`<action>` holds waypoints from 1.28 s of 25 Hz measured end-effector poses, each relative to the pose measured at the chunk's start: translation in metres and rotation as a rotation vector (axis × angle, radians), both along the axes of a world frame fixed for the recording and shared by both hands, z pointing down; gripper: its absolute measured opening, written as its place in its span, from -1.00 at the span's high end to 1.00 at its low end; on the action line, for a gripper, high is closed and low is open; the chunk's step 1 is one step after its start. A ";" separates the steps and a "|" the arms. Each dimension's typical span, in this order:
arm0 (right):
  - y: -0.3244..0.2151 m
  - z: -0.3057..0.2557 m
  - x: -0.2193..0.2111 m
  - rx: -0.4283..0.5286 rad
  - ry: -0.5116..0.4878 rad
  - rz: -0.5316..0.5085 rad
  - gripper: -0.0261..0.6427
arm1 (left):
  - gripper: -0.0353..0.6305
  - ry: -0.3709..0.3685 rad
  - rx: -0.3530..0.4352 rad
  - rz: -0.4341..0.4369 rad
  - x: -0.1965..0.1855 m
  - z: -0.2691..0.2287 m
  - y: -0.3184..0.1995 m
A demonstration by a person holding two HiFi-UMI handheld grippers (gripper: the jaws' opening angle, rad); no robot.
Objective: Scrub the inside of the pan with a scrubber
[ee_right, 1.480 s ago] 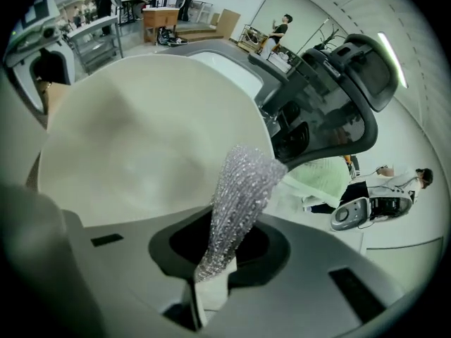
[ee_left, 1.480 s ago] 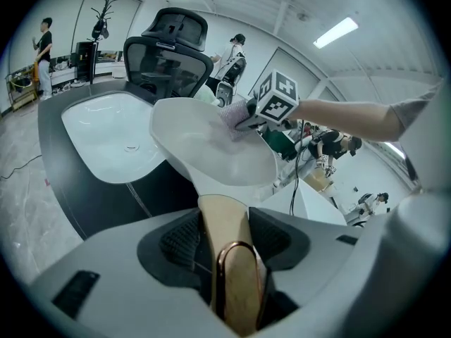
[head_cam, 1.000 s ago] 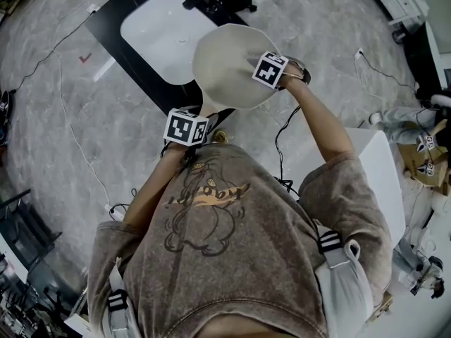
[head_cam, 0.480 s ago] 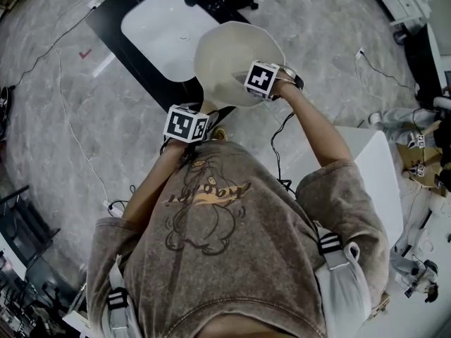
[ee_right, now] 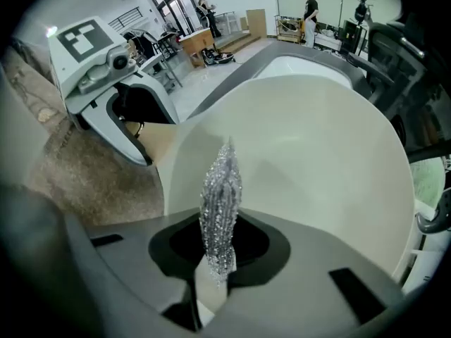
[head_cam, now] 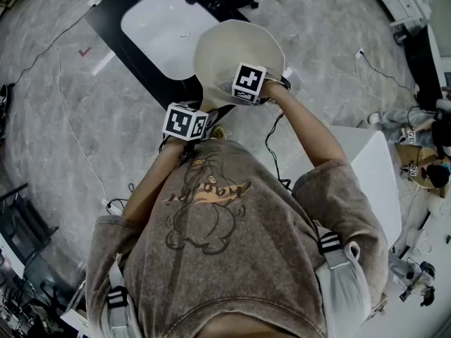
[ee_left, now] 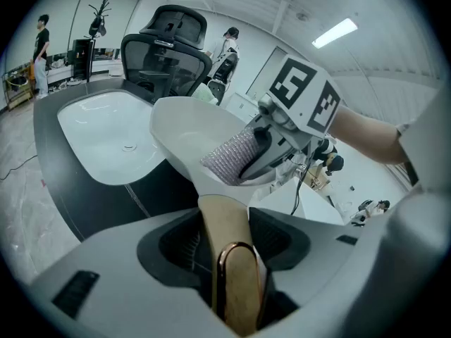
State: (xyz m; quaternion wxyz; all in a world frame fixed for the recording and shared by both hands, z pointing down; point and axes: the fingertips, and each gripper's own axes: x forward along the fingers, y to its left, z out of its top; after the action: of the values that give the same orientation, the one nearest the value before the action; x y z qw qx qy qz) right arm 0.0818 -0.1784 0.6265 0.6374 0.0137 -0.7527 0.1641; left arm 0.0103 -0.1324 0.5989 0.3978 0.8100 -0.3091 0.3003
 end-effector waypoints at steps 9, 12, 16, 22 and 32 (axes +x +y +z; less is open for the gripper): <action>-0.010 -0.006 -0.047 -0.004 -0.056 -0.039 0.70 | 0.20 0.007 -0.004 0.002 0.003 0.002 -0.001; -0.024 -0.007 -0.061 0.016 -0.074 -0.003 0.70 | 0.20 0.008 -0.003 0.007 0.002 0.001 0.000; -0.056 0.002 -0.072 0.079 -0.079 0.066 0.70 | 0.20 0.008 -0.007 0.014 0.003 0.001 -0.002; -0.098 0.017 -0.066 0.191 -0.021 0.138 0.70 | 0.20 0.013 -0.001 0.022 0.004 0.001 -0.001; -0.159 0.042 -0.035 0.348 -0.007 0.307 0.70 | 0.20 0.019 -0.006 0.025 0.005 0.006 -0.005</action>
State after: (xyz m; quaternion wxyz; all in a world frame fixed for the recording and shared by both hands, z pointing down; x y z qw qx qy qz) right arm 0.0471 -0.3376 0.6688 0.5903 0.2373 -0.7610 0.1271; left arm 0.0158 -0.1369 0.6046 0.3996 0.8153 -0.2943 0.2984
